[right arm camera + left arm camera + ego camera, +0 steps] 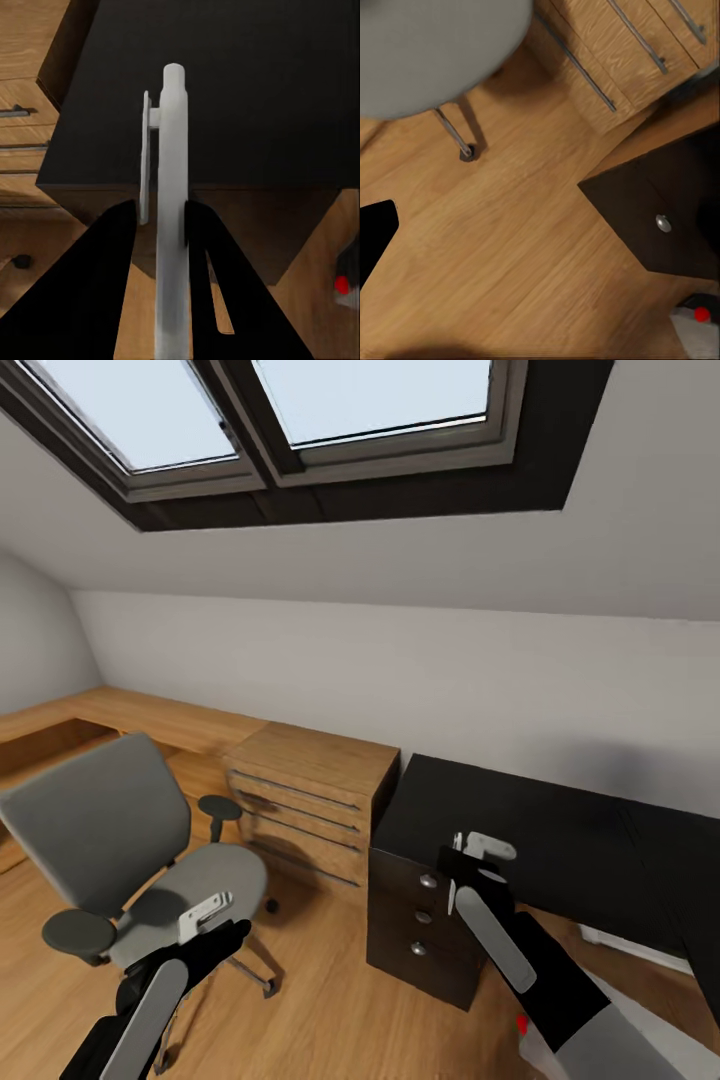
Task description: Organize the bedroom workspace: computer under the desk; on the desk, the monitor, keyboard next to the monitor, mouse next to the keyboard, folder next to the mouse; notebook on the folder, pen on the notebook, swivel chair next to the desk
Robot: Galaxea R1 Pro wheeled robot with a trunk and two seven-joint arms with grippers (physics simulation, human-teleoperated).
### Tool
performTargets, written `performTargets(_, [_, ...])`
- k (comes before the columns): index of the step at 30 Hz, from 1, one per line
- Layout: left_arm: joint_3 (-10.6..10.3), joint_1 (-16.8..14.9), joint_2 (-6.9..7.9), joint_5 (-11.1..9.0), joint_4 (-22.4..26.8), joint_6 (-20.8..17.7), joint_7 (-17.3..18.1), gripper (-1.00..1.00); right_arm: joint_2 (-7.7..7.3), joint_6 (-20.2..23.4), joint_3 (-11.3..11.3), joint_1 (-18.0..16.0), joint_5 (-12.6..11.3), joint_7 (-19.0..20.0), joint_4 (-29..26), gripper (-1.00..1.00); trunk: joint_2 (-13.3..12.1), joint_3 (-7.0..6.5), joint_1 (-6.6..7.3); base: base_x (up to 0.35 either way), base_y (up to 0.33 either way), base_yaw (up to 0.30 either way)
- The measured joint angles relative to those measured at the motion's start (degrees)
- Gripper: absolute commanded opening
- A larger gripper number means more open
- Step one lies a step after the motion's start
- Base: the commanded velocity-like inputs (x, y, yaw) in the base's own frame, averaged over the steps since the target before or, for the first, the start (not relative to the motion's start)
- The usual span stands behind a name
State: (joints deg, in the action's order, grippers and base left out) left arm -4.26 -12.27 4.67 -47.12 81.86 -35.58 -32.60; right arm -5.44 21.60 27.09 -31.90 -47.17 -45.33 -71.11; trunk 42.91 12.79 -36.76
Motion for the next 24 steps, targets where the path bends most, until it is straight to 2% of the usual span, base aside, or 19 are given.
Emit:
performTargets(4, [-0.12,0.0,-0.15,0.13,-2.94,0.15,-0.02,1.0,-0.03,-0.08,-0.01,-0.01,-0.15,-0.09,0.49,-1.0,-1.61,-0.69,0.88,-0.012,0.002,-0.145])
performTargets(9, [-0.4,0.01,-0.3,0.32,-9.77,0.59,0.03,1.0,-0.03,-2.12,0.05,-0.01,-0.09,-0.19,1.49,-1.0,-3.62,-1.58,1.98,-0.002,0.0,-0.028])
performTargets(10, [-4.8,0.05,-0.13,2.27,-17.34,1.42,0.1,1.0,-0.03,-2.96,0.0,-0.02,-0.05,-0.25,1.71,-1.0,-4.01,-1.74,2.21,0.0,0.0,-0.003])
performTargets(11, [-6.77,0.03,-0.08,3.83,-21.26,2.89,0.12,1.0,-0.03,-3.06,-0.03,-0.01,-0.08,-0.28,1.69,-1.0,-4.43,-1.93,2.42,0.0,0.0,-0.002])
performTargets(13, [-10.03,0.02,-0.11,6.75,-26.12,8.22,0.15,1.0,-0.27,-3.07,-0.04,-0.01,-0.07,-0.31,1.4,-1.0,-5.23,-2.29,2.87,0.0,0.0,-0.001])
performTargets(14, [-16.29,0.1,-0.24,9.53,-33.54,18.23,0.44,1.0,-0.9,-3.06,-0.01,-0.01,-0.09,-0.33,0.94,-1.0,-5.62,-2.47,3.09,0.0,0.0,-0.005])
performTargets(15, [-18.19,0.04,-0.22,10.0,-36.58,20.21,0.57,1.0,-1.01,-3.06,-0.02,-0.01,-0.13,-0.33,0.9,-1.0,-6.03,-2.65,3.3,0.0,0.0,-0.046])
performTargets(17, [-20.53,0.03,-0.32,10.55,-43.04,23.15,2.08,1.0,-1.15,-3.06,-0.07,0.0,-0.22,-0.34,0.98,-1.0,-6.84,-3.01,3.75,0.0,0.0,-0.199])
performTargets(18, [-21.03,0.02,-0.32,10.71,-46.16,25.94,5.2,1.0,-1.27,-3.06,-0.13,0.0,-0.24,-0.34,0.96,-1.0,-7.24,-3.19,3.97,0.0,0.0,-0.237])
performTargets(21, [-21.19,0.01,-0.3,10.81,-49.69,29.46,9.87,1.0,-1.56,-3.04,-1.35,0.0,-0.23,-0.34,1.01,-1.0,-8.44,-3.74,4.63,0.0,0.0,-0.256])
performTargets(24, [-21.24,-0.02,-0.37,10.9,-51.79,30.95,12.15,1.0,-1.7,-2.88,-3.44,0.0,-0.28,-0.34,1.07,-1.0,-9.65,-4.28,5.29,0.0,0.0,-0.278])
